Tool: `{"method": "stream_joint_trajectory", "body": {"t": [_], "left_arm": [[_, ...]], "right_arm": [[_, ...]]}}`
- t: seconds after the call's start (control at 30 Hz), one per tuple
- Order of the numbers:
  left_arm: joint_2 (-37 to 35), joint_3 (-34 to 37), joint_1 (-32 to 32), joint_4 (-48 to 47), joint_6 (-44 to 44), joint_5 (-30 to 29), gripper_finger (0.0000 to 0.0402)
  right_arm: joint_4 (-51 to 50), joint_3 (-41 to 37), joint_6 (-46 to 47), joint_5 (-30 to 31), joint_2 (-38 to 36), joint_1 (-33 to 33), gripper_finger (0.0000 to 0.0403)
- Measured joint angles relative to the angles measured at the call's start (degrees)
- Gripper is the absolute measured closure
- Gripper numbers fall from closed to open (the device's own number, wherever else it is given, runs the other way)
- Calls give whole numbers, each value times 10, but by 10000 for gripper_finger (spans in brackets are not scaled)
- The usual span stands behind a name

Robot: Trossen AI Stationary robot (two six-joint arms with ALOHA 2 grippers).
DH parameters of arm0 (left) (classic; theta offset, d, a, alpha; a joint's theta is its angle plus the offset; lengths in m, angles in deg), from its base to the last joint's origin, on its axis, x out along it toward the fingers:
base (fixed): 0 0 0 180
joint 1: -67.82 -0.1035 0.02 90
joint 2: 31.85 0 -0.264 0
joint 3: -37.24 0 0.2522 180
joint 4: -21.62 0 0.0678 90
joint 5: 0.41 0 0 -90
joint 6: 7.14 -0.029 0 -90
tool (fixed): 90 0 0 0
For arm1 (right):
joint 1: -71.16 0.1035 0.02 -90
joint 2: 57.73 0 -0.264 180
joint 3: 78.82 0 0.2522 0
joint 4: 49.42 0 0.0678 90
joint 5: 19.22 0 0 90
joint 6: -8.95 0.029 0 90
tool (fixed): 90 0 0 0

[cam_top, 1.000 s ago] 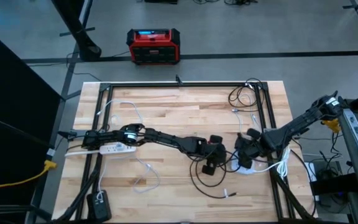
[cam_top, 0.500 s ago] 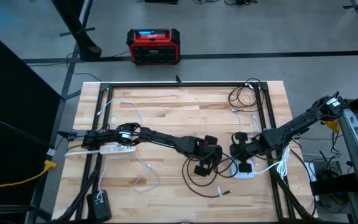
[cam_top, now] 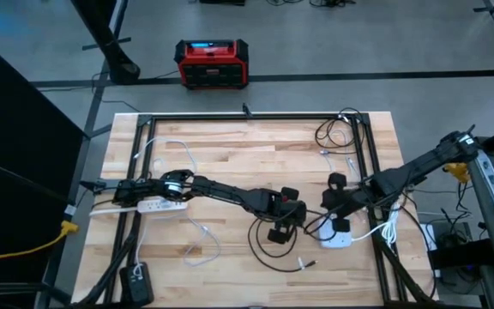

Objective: Insert USB
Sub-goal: Insert the bottom black charger cable into the right white outlet extension

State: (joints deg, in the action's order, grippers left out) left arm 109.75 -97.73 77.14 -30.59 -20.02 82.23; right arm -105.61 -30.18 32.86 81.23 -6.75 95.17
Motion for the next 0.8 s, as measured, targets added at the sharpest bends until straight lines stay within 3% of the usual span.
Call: {"method": "stream_joint_trajectory", "body": {"t": [0.1, 0.2, 0.3, 0.5, 0.8], "left_arm": [[-1, 12, -2, 40, 23, 20, 380], [-1, 51, -1, 117, 34, 73, 380], [0, 86, -1, 190, 55, 110, 380], [0, 130, 1, 292, 94, 114, 380], [1, 126, 8, 344, 125, 113, 380]], "right_arm": [[23, 1, 31, -68, -16, 19, 403], [44, 2, 71, -97, -6, 59, 403], [37, -2, 115, -88, 21, 104, 403], [36, -13, 199, -76, 86, 166, 403], [42, -10, 217, -74, 172, 171, 403]]}}
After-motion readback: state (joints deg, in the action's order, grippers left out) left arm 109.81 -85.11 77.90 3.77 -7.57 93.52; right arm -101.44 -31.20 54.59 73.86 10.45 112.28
